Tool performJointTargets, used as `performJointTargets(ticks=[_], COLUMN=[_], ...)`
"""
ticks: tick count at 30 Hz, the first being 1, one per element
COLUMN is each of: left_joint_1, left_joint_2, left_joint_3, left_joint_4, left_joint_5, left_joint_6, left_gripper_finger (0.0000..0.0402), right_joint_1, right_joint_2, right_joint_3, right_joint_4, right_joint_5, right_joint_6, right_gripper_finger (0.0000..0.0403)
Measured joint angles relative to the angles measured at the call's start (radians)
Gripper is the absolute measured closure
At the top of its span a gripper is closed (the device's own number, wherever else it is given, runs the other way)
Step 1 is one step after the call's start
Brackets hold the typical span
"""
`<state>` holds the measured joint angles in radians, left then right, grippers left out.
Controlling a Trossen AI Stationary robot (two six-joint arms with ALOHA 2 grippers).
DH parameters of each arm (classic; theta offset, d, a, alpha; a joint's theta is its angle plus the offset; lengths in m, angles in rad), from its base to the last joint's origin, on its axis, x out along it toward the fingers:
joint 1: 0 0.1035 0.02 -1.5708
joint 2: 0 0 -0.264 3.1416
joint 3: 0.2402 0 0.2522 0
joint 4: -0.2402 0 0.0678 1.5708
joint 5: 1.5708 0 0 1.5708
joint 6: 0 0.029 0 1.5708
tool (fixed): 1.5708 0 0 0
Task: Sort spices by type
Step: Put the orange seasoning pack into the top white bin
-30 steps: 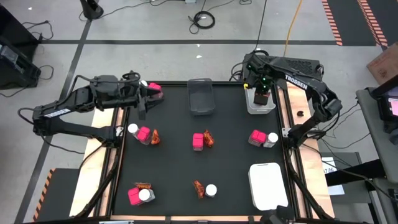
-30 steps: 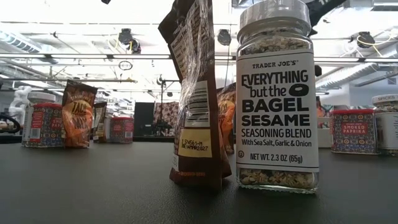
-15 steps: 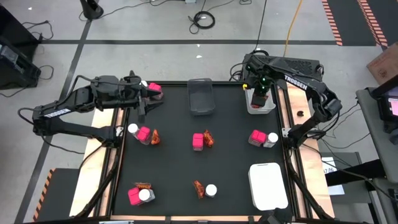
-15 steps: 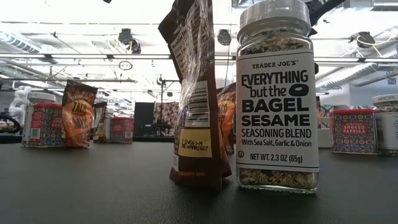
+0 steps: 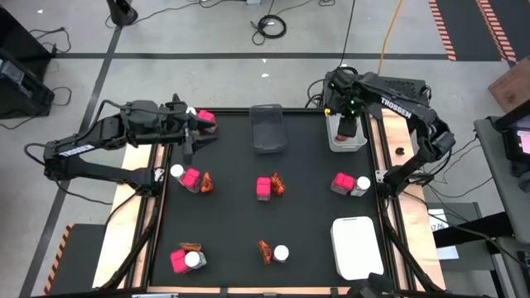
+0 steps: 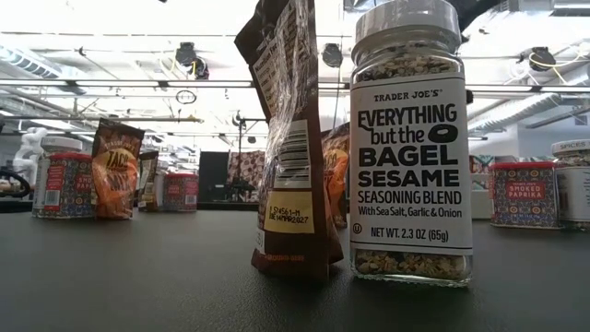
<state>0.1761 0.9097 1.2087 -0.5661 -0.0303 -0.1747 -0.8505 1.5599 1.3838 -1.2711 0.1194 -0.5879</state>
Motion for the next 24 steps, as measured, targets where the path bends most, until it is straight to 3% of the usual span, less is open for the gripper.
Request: performJointTargets(ticks=[6,10,14,24], left_joint_1=[0.000,0.000,0.000,0.000], left_joint_2=[0.021,0.045,0.090,0.198], left_joint_3=[0.000,0.000,0.000,0.000], left_joint_4=[0.062,0.052,0.062,0.165], left_joint_5=[0.000,0.019,0.027,0.049], left_joint_6=[-0.044,-0.055,-0.056,-0.053], left_gripper_finger=[0.0171,0.0171,0.0171,0.0171], right_joint_1=[0.008,0.028,0.071,0.107], right_joint_2=[-0.001,-0.011,-0.090,-0.254], right_joint_3=[0.200,0.332,0.355,0.356], right_joint_4=[-0.176,-0.303,-0.268,-0.271], right_joint_5=[-0.087,-0.231,-0.350,-0.363], right_joint_6=[0.052,0.148,0.189,0.211], right_gripper_finger=[0.0235,0.0232,0.0232,0.0232])
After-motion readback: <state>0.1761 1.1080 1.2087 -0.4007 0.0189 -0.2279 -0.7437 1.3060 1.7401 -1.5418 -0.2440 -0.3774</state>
